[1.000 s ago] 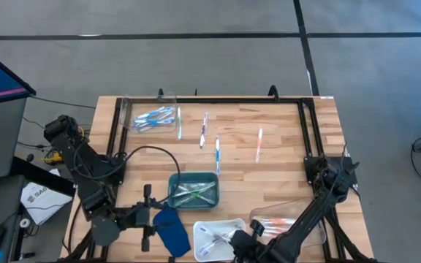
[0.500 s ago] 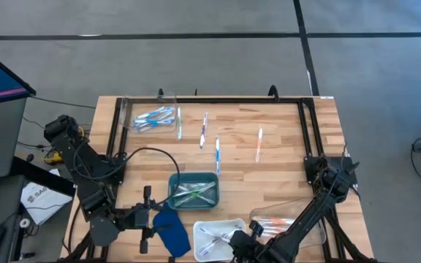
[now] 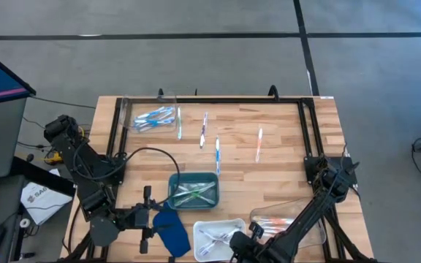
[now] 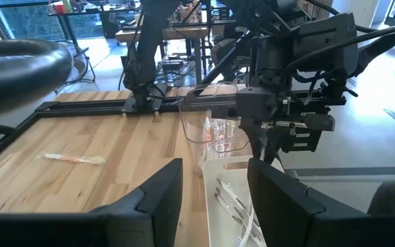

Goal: Pick & Place Toothbrushes
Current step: Put the purple toothbrush into the white bin

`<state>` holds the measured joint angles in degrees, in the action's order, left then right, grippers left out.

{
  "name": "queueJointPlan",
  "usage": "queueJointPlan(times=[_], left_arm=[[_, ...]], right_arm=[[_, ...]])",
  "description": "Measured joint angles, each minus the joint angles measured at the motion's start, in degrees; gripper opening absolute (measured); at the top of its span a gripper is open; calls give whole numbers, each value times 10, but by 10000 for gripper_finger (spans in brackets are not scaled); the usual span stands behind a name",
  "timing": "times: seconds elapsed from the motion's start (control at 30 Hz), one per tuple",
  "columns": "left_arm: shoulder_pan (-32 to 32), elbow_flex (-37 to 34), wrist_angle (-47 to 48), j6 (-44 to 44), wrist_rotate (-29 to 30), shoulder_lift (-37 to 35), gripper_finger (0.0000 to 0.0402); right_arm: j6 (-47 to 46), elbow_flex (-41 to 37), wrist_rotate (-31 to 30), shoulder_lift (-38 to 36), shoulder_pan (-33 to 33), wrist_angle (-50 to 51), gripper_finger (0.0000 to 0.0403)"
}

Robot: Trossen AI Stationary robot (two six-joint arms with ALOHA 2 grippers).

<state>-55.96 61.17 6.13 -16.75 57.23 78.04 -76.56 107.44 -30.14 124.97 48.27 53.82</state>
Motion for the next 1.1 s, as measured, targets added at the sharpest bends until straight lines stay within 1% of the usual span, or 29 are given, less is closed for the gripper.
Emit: queueJointPlan(times=[0.17,0.47,0.77,0.9,1.1], left_arm=[[0,0,0,0,0,0,158],[0,0,0,0,0,0,158],[0,0,0,0,0,0,158],[0,0,0,0,0,0,158],[0,0,0,0,-1,0,158]], right_arm=[[5,0,3,0,-2,-1,27],[6,0,6,0,-4,-1,56],[6,0,18,0,-4,-1,72],[6,0,18,0,-4,-1,88],[17,0,18,0,-8,-5,130]])
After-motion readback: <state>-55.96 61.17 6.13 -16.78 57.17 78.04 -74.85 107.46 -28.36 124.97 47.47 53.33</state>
